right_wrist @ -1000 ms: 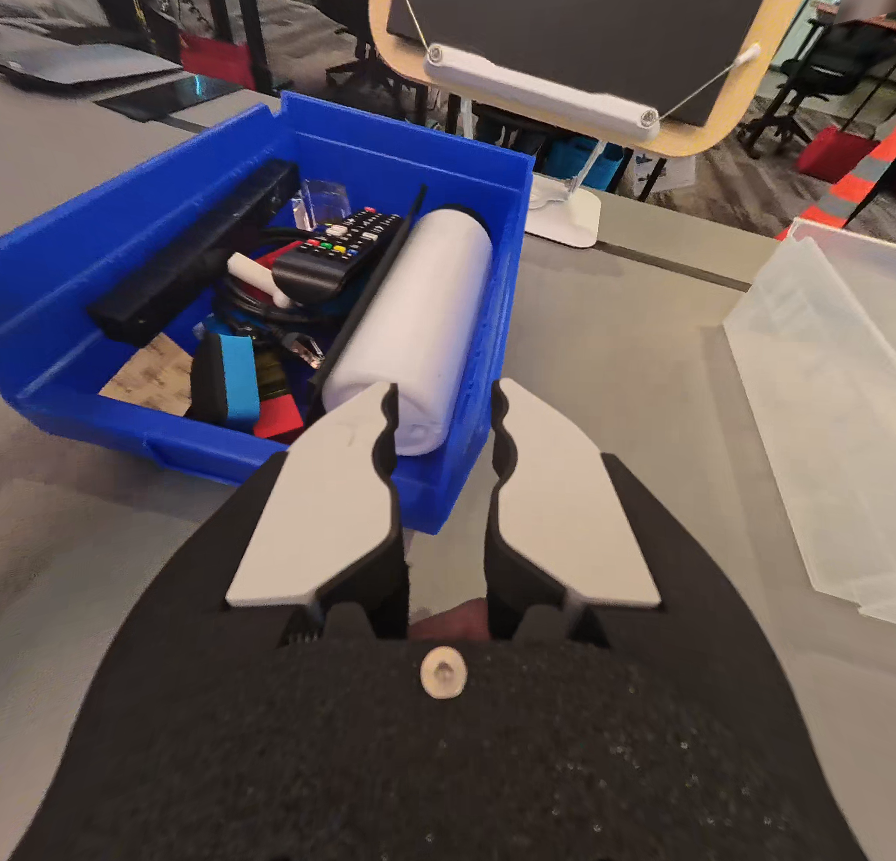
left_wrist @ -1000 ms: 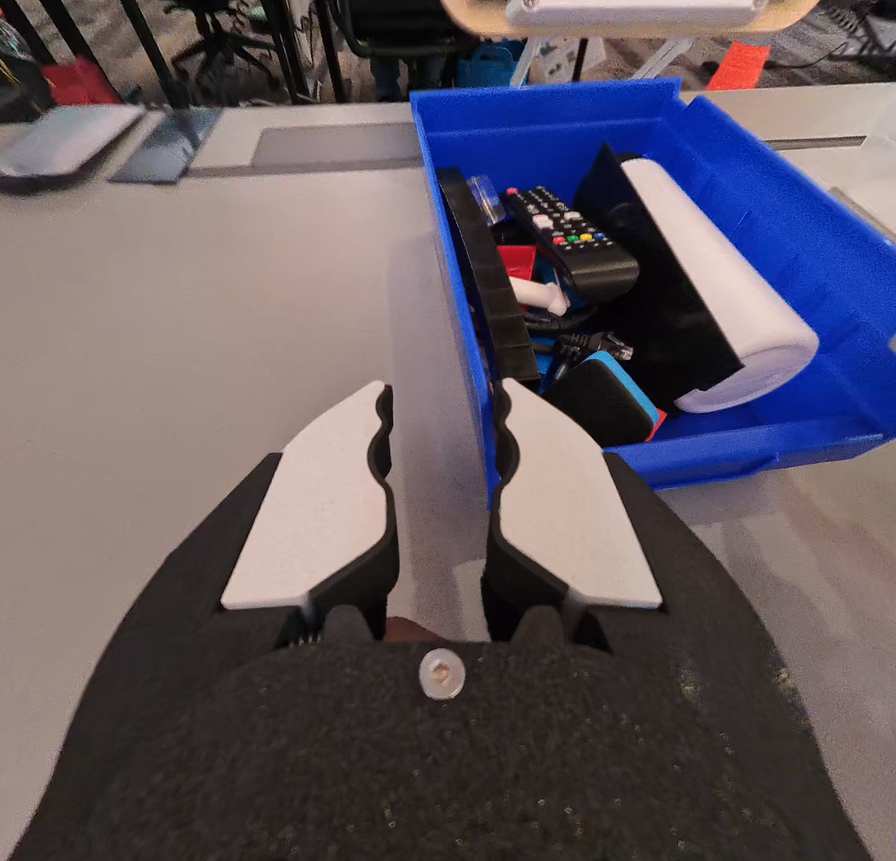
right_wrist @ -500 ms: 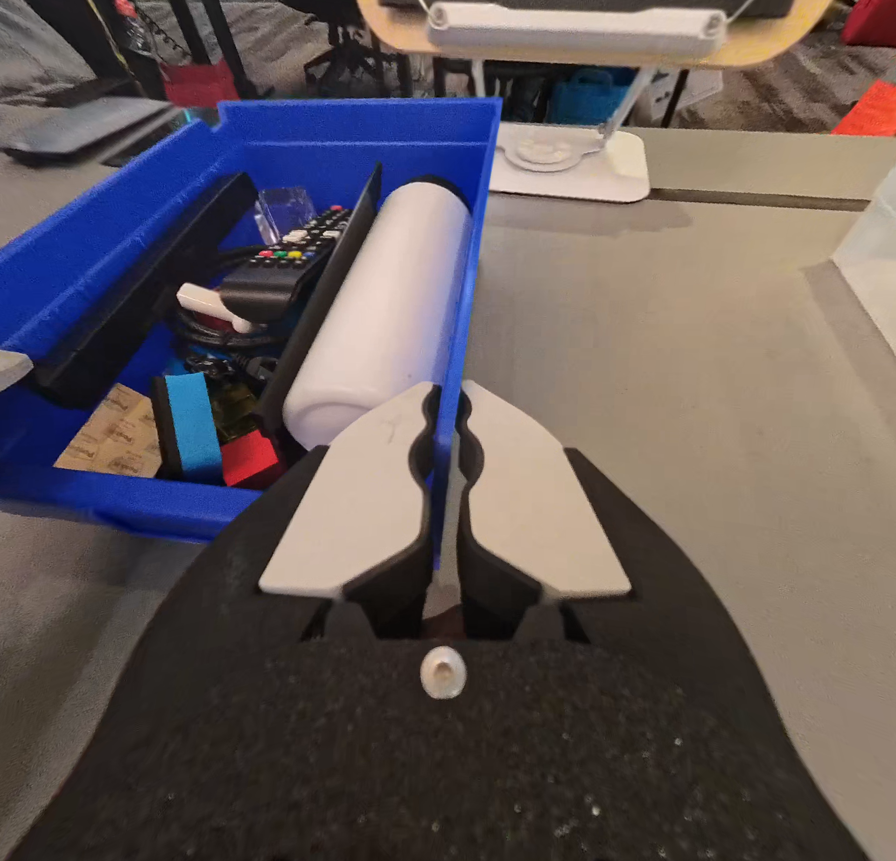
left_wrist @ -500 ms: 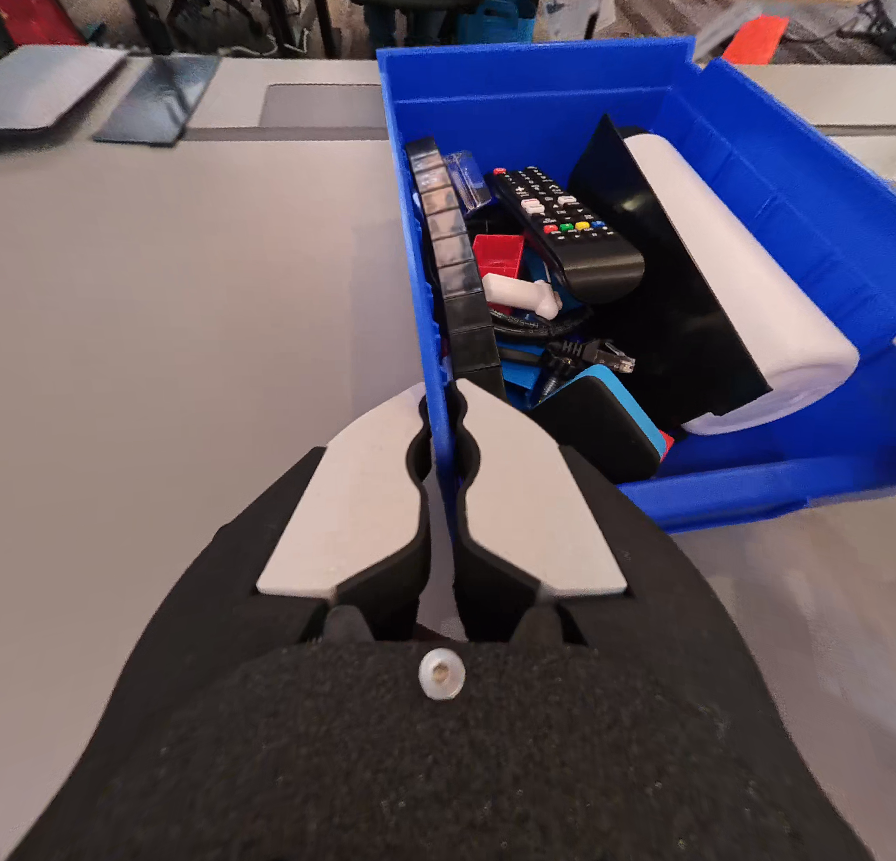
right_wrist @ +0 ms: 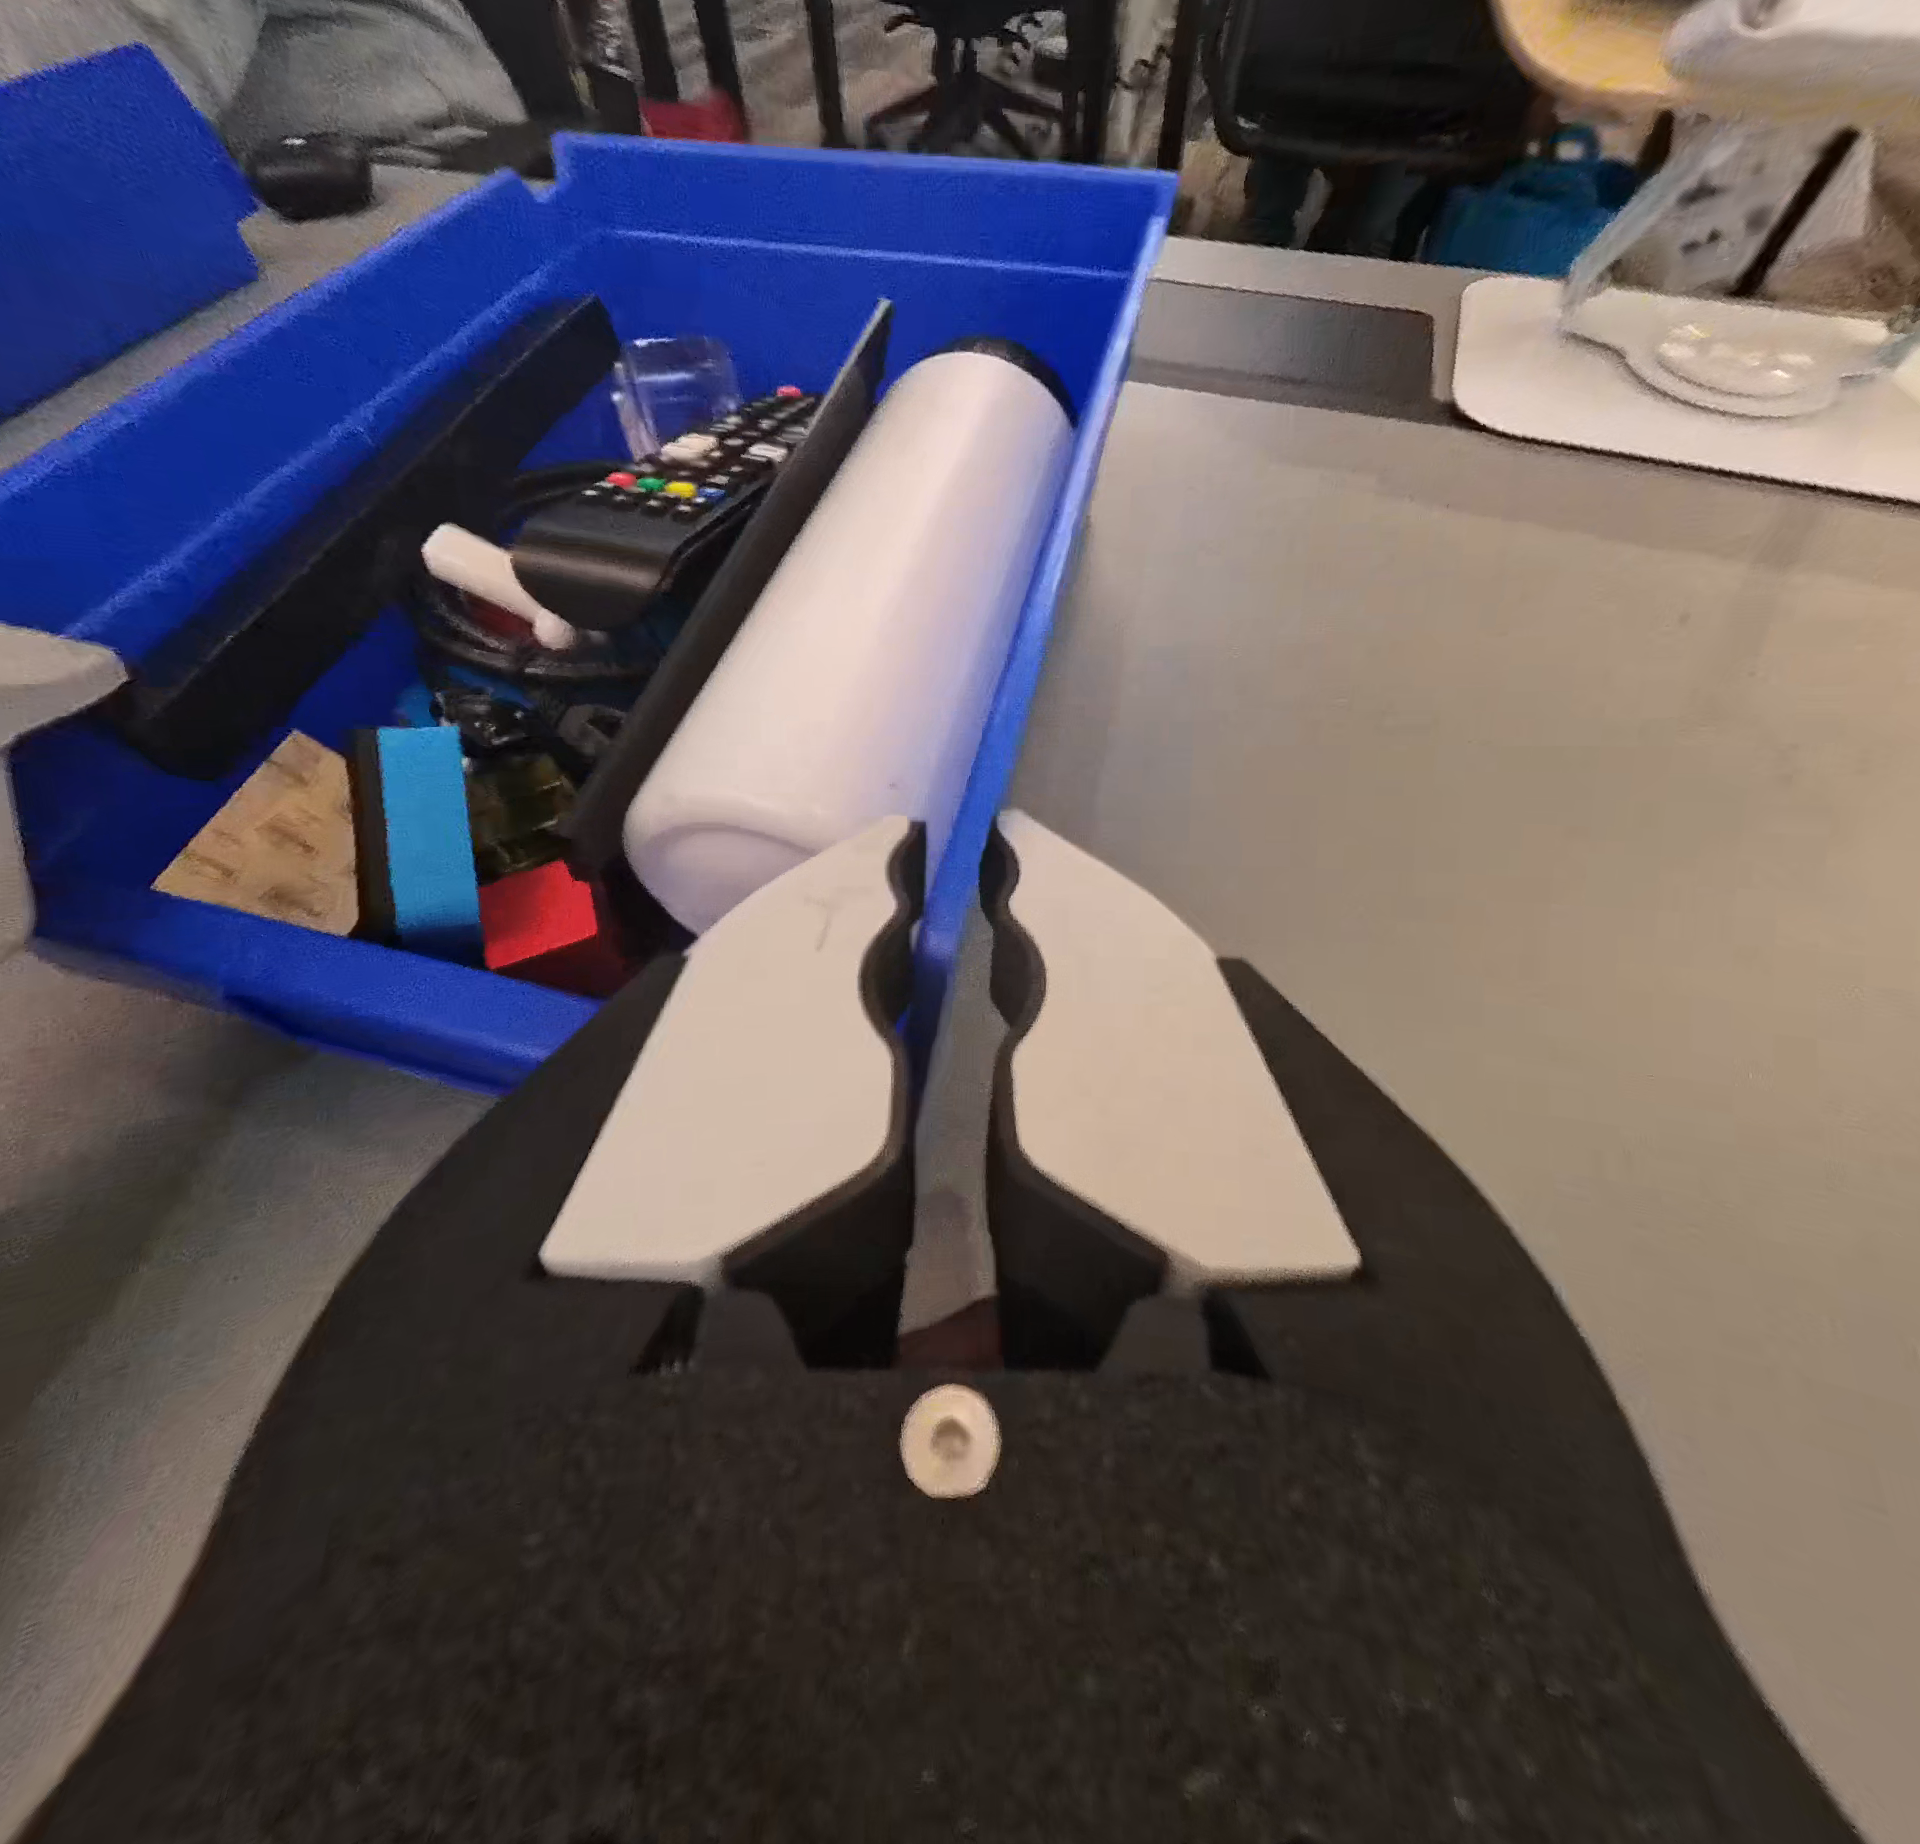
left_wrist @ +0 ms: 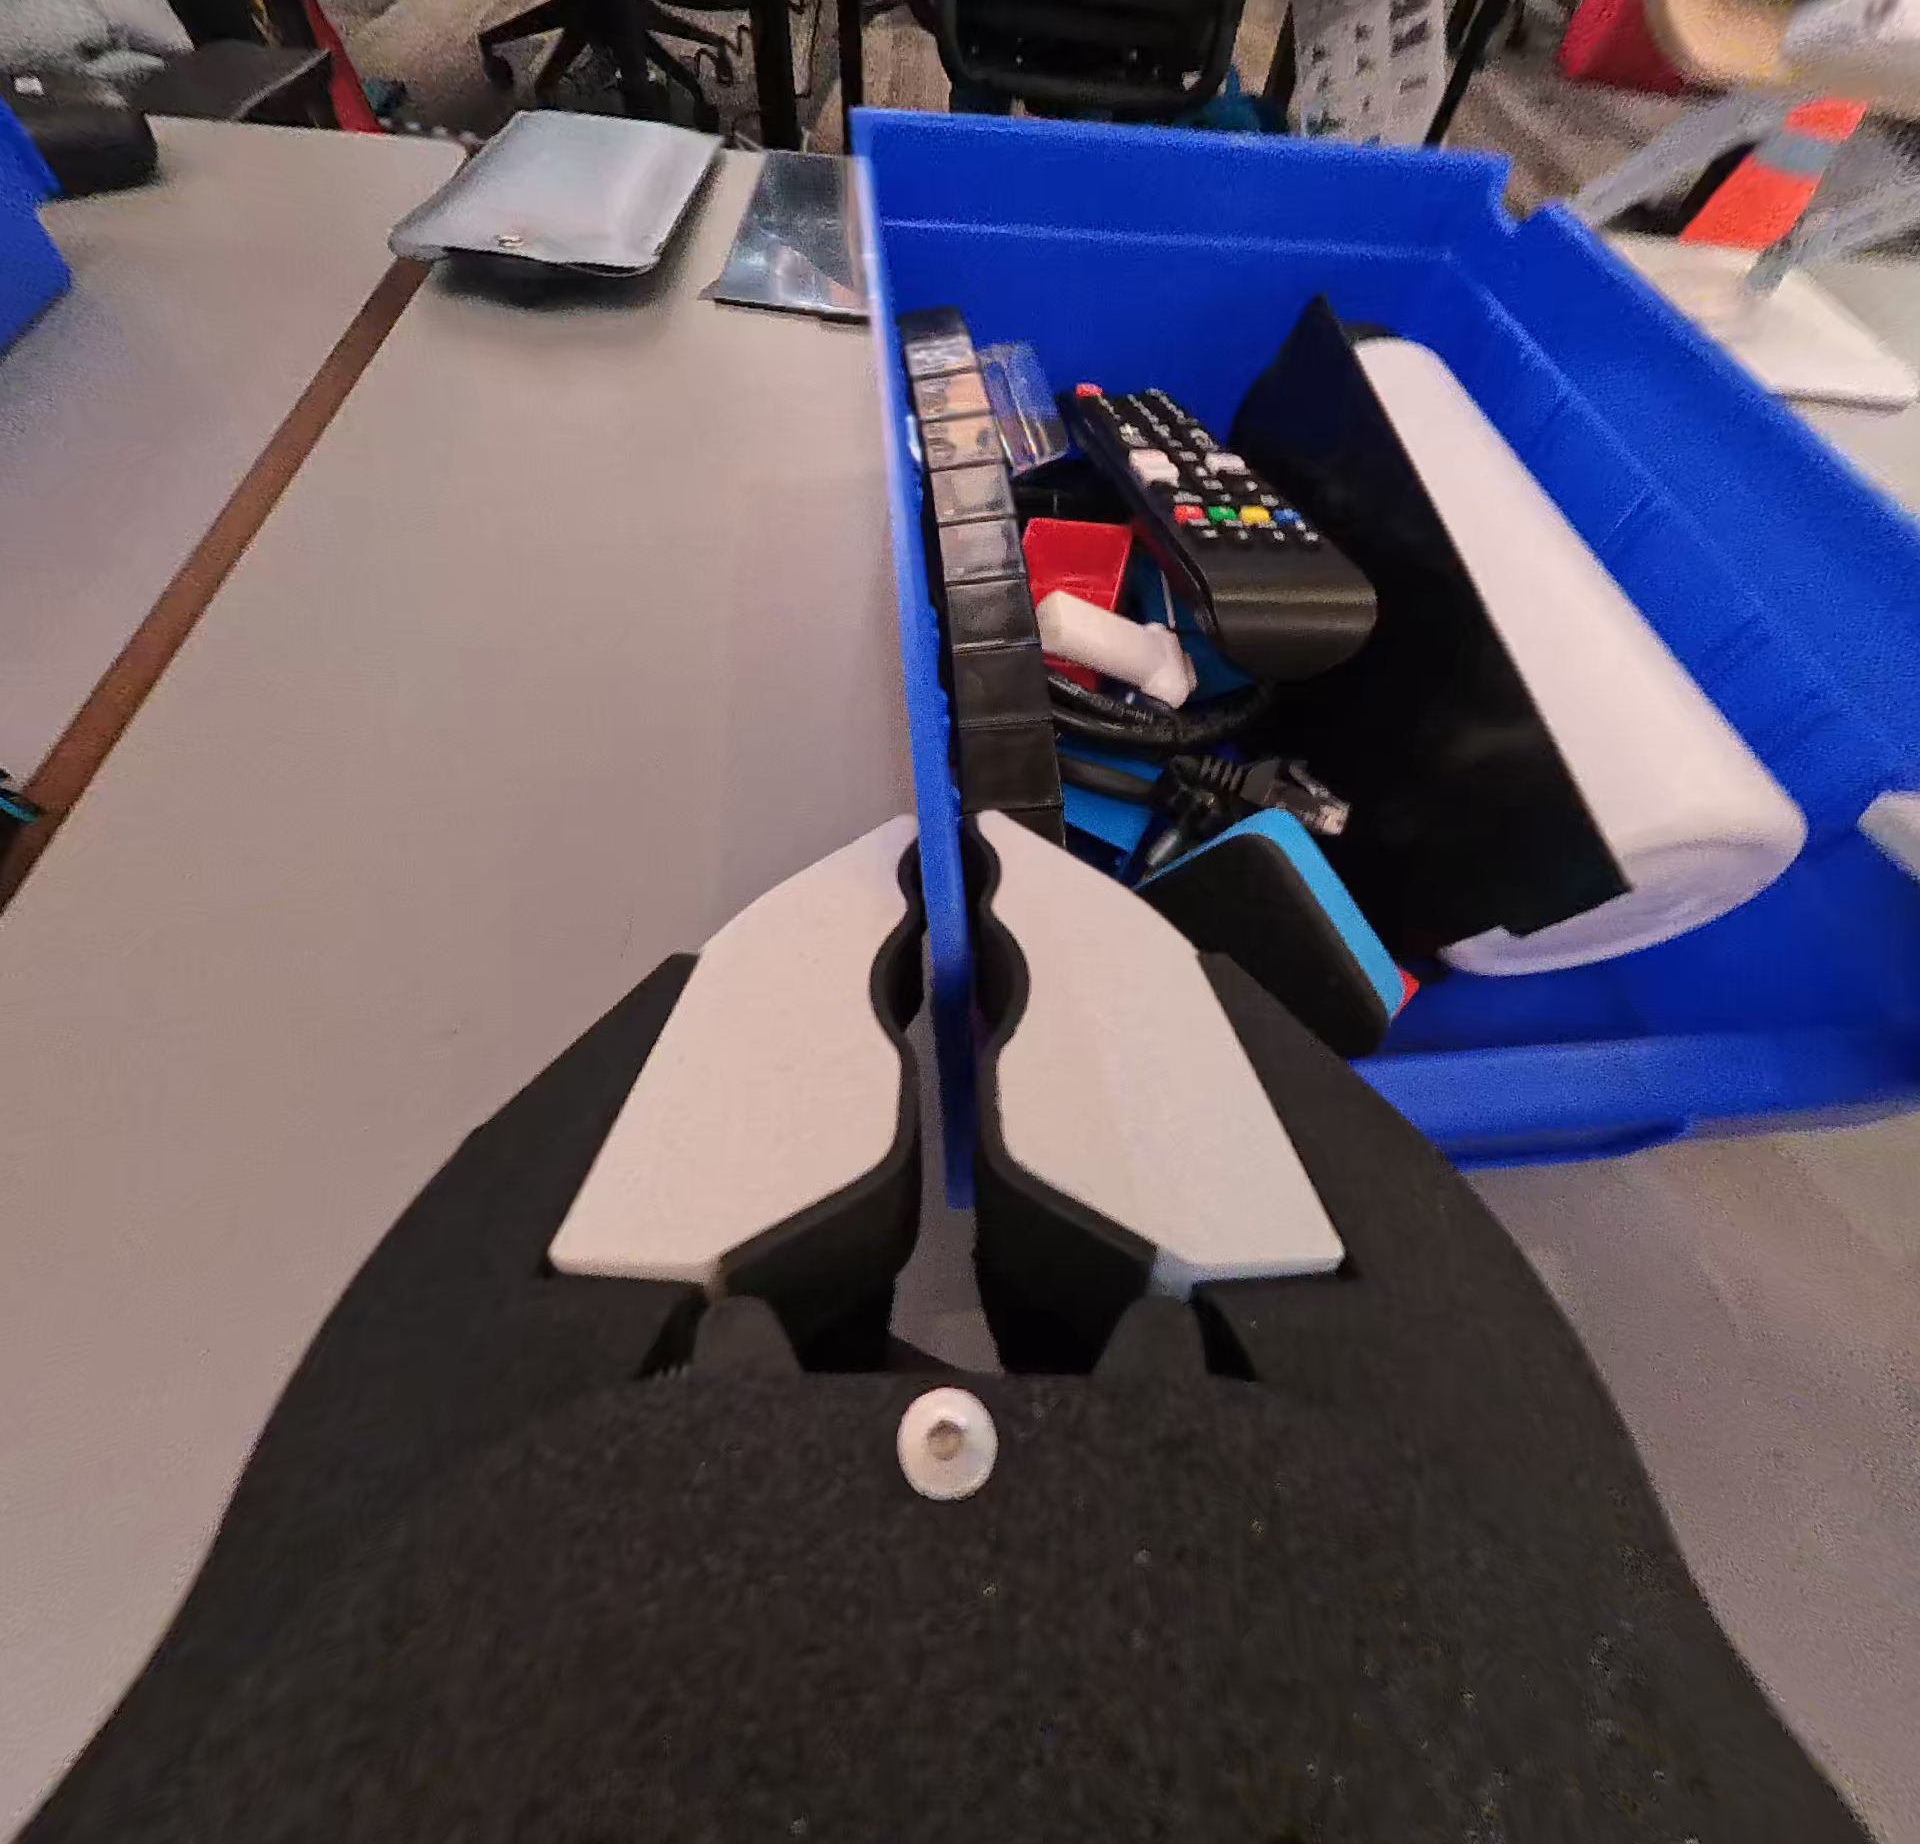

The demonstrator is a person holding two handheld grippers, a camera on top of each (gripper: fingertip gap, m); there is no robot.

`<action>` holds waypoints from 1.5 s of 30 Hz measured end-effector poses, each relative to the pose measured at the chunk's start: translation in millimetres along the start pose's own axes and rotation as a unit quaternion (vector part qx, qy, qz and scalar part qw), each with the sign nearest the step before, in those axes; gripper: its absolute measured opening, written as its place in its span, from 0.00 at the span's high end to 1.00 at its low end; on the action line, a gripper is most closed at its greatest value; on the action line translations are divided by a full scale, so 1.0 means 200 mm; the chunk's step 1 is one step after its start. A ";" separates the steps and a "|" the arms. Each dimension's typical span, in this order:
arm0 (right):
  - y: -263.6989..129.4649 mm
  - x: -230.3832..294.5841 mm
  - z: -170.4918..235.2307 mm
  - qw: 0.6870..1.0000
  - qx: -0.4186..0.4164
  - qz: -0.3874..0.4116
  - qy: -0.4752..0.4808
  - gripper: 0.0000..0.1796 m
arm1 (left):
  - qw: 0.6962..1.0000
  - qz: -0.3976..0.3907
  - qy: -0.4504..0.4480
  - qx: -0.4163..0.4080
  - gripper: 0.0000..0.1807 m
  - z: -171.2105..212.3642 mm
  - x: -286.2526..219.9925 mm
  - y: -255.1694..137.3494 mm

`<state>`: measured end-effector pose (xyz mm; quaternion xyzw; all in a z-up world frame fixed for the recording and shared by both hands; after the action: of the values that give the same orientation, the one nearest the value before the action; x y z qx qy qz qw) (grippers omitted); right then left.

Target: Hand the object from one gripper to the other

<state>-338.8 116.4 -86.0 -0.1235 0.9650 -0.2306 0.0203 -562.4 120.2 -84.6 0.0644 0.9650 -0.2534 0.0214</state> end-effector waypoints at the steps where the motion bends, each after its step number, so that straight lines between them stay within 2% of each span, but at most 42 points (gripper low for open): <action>1: 0.00 0.01 0.00 1.000 -0.001 -0.018 -0.016 0.93 | 1.000 0.007 -0.017 -0.004 0.98 0.00 0.02 0.00; 4: -0.03 -0.01 -0.01 0.996 0.030 -0.080 -0.038 0.89 | 0.999 0.006 -0.032 -0.006 0.97 -0.01 0.03 -0.01; 6: -0.10 -0.06 -0.04 0.986 0.040 -0.158 -0.042 0.88 | 0.999 -0.013 -0.042 -0.030 0.87 -0.03 0.03 -0.07; 9: -0.27 -0.20 -0.07 0.961 0.028 -0.265 -0.069 0.84 | 0.996 0.000 -0.057 -0.070 0.86 -0.06 0.02 -0.19; 12: -0.38 -0.43 -0.01 0.929 0.081 -0.346 -0.104 0.80 | 0.992 -0.026 -0.071 -0.104 0.86 -0.04 0.00 -0.29; 16: -0.43 -0.88 0.13 0.946 0.111 -0.301 -0.056 0.76 | 0.982 -0.012 -0.110 -0.150 0.86 -0.06 -0.15 -0.36; 20: -0.47 -1.40 0.27 0.959 0.085 -0.249 0.102 0.78 | 0.991 0.008 -0.123 -0.052 0.86 0.07 -0.43 -0.26; 23: -0.50 -1.75 0.30 0.952 0.071 -0.221 0.199 0.77 | 0.996 0.018 -0.083 -0.021 0.86 0.08 -0.64 -0.21; 26: -0.55 -1.93 0.31 0.954 0.052 -0.198 0.219 0.78 | 0.999 0.007 -0.026 -0.027 0.86 0.07 -0.74 -0.20; 28: -0.60 -2.00 0.30 0.969 0.017 -0.152 0.194 0.78 | 1.000 0.012 -0.005 -0.020 0.83 0.08 -0.76 -0.18; 32: -0.66 -2.03 0.28 0.991 -0.038 -0.074 0.107 0.84 | 0.999 0.035 -0.027 0.017 0.77 0.10 -0.76 -0.11; 45: -0.56 -1.86 0.30 0.994 -0.007 -0.108 0.033 0.88 | 0.999 0.030 0.004 0.028 0.76 0.12 -0.79 -0.11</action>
<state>53.1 85.3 -95.3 -0.2198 0.9476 -0.2289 -0.0377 -409.2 71.9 -84.0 0.0946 0.9553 -0.2791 0.0230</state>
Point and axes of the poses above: each gripper's, where its closed fingertips meet, y out along the fingers, z out of its underside, x = y × z across the jaws, the point moved 9 cm from there along -y, back along the fingers, and after that the axes turned 4 degrees about x, right-handed, at the moved point
